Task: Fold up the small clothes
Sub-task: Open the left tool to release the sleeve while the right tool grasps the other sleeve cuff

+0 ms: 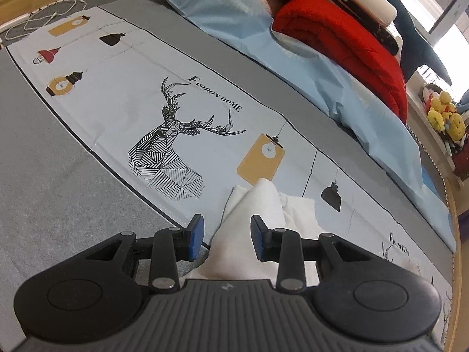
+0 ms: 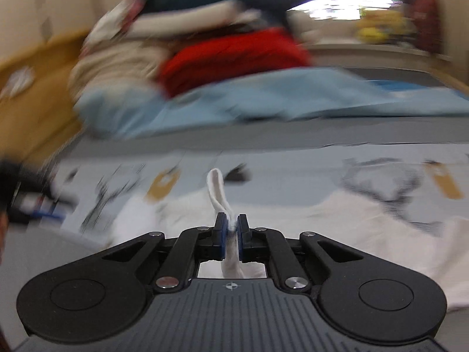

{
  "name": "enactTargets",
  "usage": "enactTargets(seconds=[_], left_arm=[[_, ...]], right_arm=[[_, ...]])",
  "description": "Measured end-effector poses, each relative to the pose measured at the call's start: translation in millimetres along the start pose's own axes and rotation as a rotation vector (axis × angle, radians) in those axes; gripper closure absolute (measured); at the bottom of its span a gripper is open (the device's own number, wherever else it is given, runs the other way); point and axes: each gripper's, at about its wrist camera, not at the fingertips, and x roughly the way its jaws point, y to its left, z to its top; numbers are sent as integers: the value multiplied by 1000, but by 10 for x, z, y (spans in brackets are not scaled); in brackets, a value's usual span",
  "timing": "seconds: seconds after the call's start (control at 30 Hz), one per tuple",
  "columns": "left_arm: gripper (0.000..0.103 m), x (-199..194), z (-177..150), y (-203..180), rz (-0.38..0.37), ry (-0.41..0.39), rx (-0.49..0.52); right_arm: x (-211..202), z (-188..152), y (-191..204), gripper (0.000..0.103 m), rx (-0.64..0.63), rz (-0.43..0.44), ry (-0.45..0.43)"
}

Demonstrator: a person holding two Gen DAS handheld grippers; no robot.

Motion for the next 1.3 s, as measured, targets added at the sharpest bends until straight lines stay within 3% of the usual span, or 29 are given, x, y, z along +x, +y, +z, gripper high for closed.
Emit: enactTargets(seconds=[0.17,0.37,0.57,0.77,0.9,1.0,1.1,1.2,1.23,1.3], left_arm=[[65,85,-50,-32,14,28,23],[65,210,-162,-148,22,65,74],[65,351,-295,-283,23,107,111],[65,393,-334,-361,23,115,132],[65,403,-335,-372,20,121,131],[65,401,-338,-378,18,121,136],[65,415,-342,-367,20,125,138],[65,455,-362,-338,25,131,136],[65,477,-375,-325,28,135,137],[65,561,-415,-279,37,157,138]], right_arm=[[-271,24,-807,97,158,-185,-38],[-246,-253,-1426,97,247,-276,117],[-176,-417,-1670,97,329,-287,198],[-177,-385,-1671,97,342,-284,191],[-245,-337,-1686,99,311,-300,126],[-185,-365,-1754,98,313,-321,209],[-123,-438,-1845,95,367,-316,247],[-23,-470,-1822,68,377,-255,269],[10,-483,-1804,63,373,-250,275],[88,-518,-1784,63,368,-260,291]])
